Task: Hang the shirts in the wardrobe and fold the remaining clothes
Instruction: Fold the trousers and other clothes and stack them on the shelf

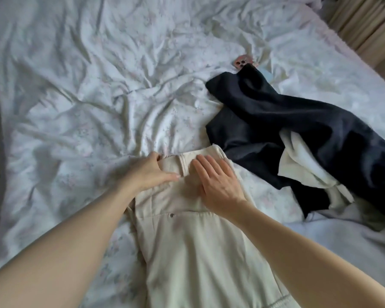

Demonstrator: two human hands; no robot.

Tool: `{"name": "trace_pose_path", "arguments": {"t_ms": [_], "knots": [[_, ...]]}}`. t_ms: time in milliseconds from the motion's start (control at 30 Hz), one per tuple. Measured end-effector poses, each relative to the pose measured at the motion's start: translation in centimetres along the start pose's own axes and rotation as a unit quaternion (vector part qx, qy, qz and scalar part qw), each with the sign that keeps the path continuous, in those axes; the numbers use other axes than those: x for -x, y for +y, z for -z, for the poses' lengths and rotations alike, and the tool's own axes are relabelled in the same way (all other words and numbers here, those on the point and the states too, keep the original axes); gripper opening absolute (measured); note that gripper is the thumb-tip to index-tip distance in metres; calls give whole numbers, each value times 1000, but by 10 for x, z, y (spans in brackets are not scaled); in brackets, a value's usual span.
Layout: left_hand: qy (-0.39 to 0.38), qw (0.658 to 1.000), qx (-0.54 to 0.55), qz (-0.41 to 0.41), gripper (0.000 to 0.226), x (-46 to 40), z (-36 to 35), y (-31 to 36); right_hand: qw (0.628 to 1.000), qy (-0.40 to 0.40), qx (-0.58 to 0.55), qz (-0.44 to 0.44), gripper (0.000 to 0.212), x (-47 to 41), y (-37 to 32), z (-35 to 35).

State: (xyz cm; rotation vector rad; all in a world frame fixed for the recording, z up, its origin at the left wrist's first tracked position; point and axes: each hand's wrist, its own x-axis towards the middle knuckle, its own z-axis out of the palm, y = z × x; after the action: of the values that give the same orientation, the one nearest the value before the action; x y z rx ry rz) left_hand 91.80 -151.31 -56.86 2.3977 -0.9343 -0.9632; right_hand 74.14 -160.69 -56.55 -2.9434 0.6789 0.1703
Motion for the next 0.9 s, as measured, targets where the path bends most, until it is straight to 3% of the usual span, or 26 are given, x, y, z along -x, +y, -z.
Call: {"name": "trace_pose_path", "arguments": {"t_ms": [100,233,333,433,533,700,767,900], "knots": [[-23,997,78,6,75,0,5,9,1000,16,23,4,69,-6,3,11],[-18,996,-1,-84,46,27,7,25,998,-49,40,15,84,-15,14,39],[46,981,-84,-171,38,64,5,30,991,-96,68,59,85,-12,19,66],[125,952,-119,-254,43,100,1,33,980,-108,129,109,65,2,12,90],[117,940,-136,-290,38,134,-1,36,970,-91,179,140,49,27,-5,110],[134,913,-240,-302,42,201,-4,58,981,-77,155,90,44,99,-13,125],[94,925,-210,-301,43,230,-15,66,983,-75,142,91,44,138,-16,130],[92,911,-226,-332,48,291,-46,70,991,55,80,95,47,218,-20,124]]}}
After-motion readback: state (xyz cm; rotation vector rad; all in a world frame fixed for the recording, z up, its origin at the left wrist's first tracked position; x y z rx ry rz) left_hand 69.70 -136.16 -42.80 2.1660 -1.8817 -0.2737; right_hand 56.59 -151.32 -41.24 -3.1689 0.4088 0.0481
